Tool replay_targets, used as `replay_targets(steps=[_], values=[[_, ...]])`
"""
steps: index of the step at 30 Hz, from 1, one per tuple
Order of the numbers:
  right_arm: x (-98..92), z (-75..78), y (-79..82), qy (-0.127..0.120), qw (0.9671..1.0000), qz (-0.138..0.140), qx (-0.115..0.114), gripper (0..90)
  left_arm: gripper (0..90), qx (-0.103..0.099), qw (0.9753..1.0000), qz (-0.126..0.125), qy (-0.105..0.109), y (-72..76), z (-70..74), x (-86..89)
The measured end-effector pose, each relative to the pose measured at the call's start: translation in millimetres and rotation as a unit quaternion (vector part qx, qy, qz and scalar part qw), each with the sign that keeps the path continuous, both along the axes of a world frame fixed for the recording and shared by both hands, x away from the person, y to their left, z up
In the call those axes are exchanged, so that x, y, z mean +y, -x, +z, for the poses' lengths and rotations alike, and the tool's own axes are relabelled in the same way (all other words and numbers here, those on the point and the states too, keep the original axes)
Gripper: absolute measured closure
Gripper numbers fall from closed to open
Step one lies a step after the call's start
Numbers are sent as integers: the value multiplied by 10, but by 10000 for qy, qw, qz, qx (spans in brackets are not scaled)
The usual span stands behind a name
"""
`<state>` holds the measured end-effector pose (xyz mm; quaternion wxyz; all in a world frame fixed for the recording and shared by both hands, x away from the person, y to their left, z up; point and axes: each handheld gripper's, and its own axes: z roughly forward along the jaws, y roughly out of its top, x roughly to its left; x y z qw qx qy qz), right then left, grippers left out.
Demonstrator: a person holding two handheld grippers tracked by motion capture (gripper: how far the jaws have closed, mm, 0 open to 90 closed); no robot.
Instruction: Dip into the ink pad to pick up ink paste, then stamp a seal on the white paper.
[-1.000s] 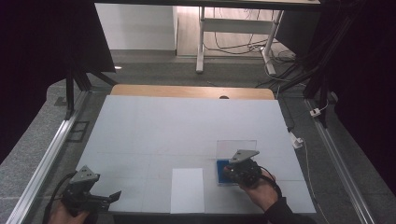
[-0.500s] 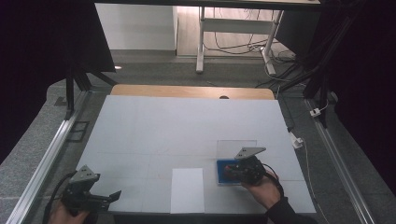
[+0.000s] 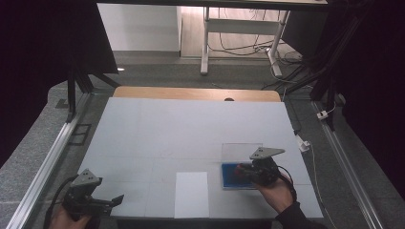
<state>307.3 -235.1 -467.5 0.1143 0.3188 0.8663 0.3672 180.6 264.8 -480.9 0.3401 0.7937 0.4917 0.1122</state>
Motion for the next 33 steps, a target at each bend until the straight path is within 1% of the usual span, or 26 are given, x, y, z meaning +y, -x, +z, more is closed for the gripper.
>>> replay_targets(steps=[2, 5, 9, 13, 17, 27, 30, 33], values=[[7, 9, 8, 22, 10000, 40, -7, 808, 6, 1, 10000, -6, 4, 0, 0, 0], [26, 21, 25, -7, 10000, 73, -18, 808, 6, 0, 10000, -14, 2, 0, -1, 0], [60, 41, 47, -96, 9998, 148, -26, 808, 6, 2, 10000, -21, 4, 1, -1, -1], [83, 51, 62, -111, 9997, 203, -20, 808, 7, 0, 10000, -20, -2, -1, -1, -4], [97, 65, 78, -195, 9995, 251, -12, 808, 7, 3, 10000, -20, -2, -2, -1, -4], [178, 94, 118, -232, 9989, 405, 9, 808, 7, 1, 10000, -19, -7, -3, -1, -5], [199, 101, 121, -293, 9987, 428, 20, 808, 7, 1, 10000, -22, 5, -3, -1, -4], [227, 107, 124, -278, 9983, 517, 9, 808, 7, 0, 10000, -25, -11, -3, -1, -7]])
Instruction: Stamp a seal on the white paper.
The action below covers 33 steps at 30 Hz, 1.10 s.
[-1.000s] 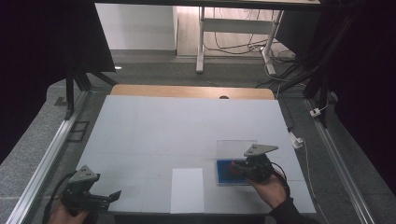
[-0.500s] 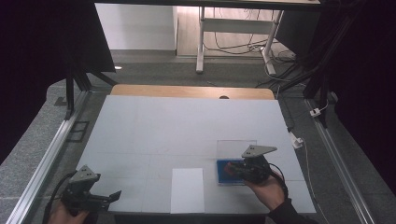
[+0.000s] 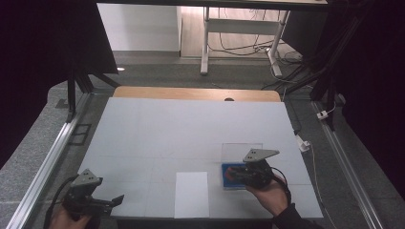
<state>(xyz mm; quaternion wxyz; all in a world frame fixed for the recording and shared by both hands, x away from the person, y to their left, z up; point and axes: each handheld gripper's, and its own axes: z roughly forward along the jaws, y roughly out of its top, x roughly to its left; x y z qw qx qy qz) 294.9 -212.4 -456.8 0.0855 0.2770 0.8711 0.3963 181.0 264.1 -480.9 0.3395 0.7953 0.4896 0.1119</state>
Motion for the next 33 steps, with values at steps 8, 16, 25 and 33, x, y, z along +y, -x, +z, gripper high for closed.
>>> replay_targets(steps=[8, 16, 25, 33], values=[[112, 10, -8, -84, 9998, 157, 55, 807, 7, 4, 10000, 7, 11, -1, 0, 3], [194, -3, -32, -62, 9997, 223, 77, 807, 7, 7, 10000, 8, 13, -2, -1, 4], [288, -7, -40, -6, 9993, 358, 80, 807, 7, 13, 10000, 10, 3, -3, -1, 2], [408, -23, -48, 51, 9986, 512, 78, 807, 7, 4, 10000, 4, 7, -1, -1, 3]])
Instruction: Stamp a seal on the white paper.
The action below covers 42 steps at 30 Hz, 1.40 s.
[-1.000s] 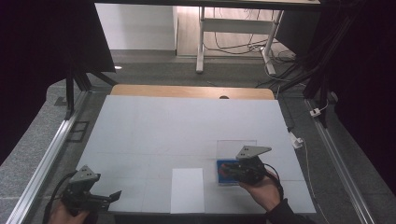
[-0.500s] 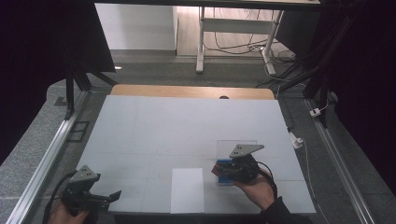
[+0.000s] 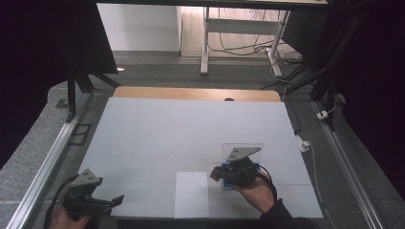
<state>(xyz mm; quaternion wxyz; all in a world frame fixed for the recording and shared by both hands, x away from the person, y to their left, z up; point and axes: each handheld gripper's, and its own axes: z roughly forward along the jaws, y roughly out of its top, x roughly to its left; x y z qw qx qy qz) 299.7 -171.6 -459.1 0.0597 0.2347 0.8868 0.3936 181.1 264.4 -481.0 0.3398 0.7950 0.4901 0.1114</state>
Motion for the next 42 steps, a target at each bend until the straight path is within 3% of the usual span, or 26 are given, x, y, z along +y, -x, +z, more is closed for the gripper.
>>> replay_targets(steps=[22, 30, 42], values=[[408, -76, -35, 215, 9987, 461, -16, 808, 7, -6, 10000, -8, 11, 1, 0, 2], [611, -123, -48, 161, 9975, 683, -21, 808, 7, -7, 10000, -5, 20, 1, -1, 5], [911, -257, -79, 446, 9950, 887, -139, 808, 7, -6, 10000, -14, 38, 3, 1, 11]])
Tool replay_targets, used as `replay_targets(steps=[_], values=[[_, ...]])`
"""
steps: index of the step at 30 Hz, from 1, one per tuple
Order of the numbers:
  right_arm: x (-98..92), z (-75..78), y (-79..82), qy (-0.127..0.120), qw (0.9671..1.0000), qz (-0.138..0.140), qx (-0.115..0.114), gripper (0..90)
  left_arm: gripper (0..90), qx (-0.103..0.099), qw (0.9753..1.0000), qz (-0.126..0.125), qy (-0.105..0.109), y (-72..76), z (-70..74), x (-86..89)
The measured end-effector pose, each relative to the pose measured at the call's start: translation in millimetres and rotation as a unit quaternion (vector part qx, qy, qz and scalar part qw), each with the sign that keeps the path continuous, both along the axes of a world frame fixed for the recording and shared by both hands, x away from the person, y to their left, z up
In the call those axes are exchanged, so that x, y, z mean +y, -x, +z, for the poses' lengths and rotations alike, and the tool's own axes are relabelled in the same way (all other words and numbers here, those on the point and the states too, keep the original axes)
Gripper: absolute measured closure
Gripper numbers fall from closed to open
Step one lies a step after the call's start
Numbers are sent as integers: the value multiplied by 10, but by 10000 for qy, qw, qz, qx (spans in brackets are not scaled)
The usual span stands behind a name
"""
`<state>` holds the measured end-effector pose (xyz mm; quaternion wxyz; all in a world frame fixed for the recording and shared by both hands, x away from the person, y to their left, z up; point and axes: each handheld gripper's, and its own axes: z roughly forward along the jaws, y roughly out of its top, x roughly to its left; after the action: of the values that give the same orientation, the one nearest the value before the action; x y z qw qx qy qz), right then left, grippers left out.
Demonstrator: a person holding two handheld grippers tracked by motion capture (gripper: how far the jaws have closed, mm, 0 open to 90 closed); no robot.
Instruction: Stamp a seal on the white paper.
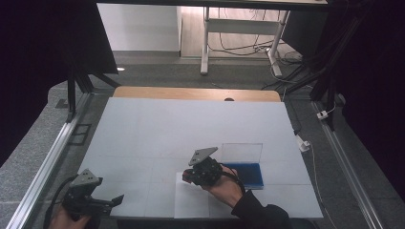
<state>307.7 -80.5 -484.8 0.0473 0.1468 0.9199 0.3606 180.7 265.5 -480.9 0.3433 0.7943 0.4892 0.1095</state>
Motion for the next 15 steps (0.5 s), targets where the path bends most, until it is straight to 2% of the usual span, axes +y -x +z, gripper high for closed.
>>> replay_targets(steps=[9, 15], values=[[156, -96, -75, 92, 9999, 31, -60, 808, 7, -12, 10000, -8, 4, 1, 1, 4], [216, -158, -88, 336, 9994, 57, -110, 809, 7, -24, 10000, -14, 13, 3, 1, 5]])
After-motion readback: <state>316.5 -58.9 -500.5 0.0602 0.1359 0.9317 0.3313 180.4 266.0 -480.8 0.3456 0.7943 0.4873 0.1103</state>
